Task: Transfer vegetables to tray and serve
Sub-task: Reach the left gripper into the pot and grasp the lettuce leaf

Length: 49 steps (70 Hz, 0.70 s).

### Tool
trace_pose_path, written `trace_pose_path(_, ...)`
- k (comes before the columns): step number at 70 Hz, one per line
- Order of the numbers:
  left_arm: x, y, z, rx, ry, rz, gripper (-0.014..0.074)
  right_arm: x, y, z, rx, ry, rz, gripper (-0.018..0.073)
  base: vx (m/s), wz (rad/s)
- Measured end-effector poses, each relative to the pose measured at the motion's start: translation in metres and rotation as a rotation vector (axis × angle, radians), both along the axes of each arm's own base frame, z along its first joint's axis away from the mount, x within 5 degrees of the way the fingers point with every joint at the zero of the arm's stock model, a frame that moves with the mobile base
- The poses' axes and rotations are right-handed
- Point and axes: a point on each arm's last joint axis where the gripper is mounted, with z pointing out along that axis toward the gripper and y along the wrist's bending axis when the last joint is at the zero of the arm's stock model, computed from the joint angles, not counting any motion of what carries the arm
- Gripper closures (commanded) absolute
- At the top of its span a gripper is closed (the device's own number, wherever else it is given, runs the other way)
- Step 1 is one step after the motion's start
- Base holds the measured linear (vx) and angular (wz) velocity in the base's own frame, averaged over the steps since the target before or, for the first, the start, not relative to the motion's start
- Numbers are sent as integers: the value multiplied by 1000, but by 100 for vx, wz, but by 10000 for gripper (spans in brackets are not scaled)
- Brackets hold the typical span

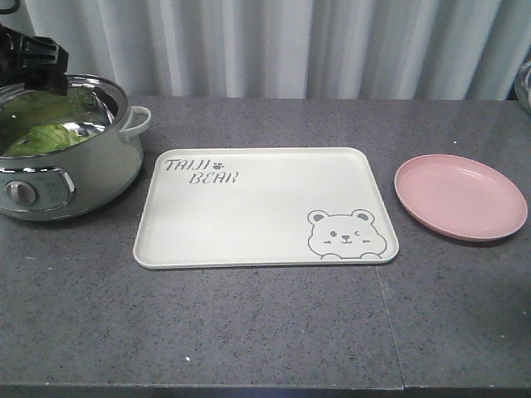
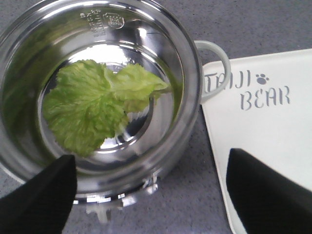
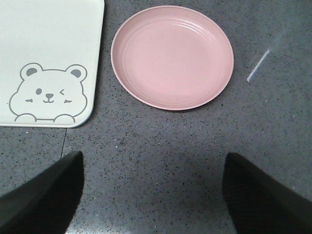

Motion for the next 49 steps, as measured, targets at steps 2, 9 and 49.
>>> trace_pose_path(2, 9, 0, -4, 4, 9, 12, 2, 0, 0, 0, 0, 0, 0, -17, 0, 0)
trace_pose_path(9, 39, 2, -22, 34, 43, 49, 2, 0, 0, 0, 0, 0, 0, -17, 0, 0)
trace_pose_path(49, 108, 59, -122, 21, 227, 284, 2, 0, 0, 0, 1, 0, 0, -17, 0, 0)
